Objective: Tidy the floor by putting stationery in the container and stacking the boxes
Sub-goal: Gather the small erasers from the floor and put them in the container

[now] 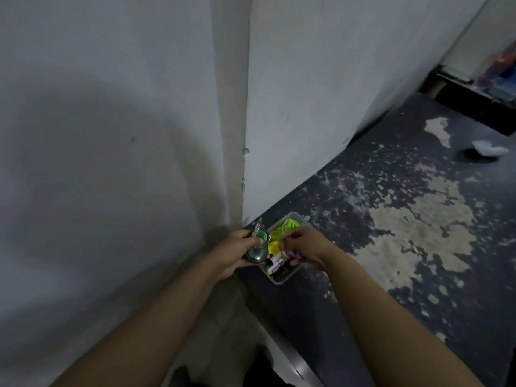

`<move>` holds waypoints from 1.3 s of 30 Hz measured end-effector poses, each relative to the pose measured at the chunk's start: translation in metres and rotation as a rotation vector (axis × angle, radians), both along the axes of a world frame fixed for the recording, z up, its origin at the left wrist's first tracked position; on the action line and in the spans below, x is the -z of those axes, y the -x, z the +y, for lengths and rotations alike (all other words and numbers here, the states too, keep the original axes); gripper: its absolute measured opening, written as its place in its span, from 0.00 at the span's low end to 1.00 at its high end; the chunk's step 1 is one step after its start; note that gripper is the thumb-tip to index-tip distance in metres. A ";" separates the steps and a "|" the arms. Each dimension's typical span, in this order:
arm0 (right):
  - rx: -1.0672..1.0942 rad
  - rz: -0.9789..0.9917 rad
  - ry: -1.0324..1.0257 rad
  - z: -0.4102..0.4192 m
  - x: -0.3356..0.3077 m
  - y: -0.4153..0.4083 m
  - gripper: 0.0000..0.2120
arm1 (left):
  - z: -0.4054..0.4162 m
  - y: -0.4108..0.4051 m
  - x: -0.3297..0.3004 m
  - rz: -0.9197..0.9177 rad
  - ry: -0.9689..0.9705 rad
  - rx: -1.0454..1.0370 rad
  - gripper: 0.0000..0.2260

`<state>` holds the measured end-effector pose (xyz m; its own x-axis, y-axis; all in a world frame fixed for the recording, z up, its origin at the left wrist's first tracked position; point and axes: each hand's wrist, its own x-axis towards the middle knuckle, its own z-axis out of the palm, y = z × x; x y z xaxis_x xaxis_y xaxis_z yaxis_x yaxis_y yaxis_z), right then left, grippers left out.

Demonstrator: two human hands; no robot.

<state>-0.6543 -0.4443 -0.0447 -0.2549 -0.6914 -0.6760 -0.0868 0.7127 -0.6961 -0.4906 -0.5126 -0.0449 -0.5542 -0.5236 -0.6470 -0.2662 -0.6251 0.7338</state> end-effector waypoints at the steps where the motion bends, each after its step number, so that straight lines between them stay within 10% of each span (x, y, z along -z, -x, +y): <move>1: -0.049 0.059 -0.006 -0.002 0.005 0.003 0.09 | -0.002 0.001 0.004 -0.022 0.007 -0.009 0.14; 22: -0.247 0.408 0.131 -0.010 0.041 0.060 0.24 | -0.008 0.051 0.055 -0.311 0.561 0.180 0.11; 32: -0.140 0.212 0.210 -0.026 0.035 0.062 0.17 | -0.020 0.061 0.054 -0.340 0.629 0.306 0.16; 39: -0.118 -0.051 0.154 -0.034 0.037 0.058 0.32 | -0.027 0.061 0.058 -0.336 0.549 0.223 0.11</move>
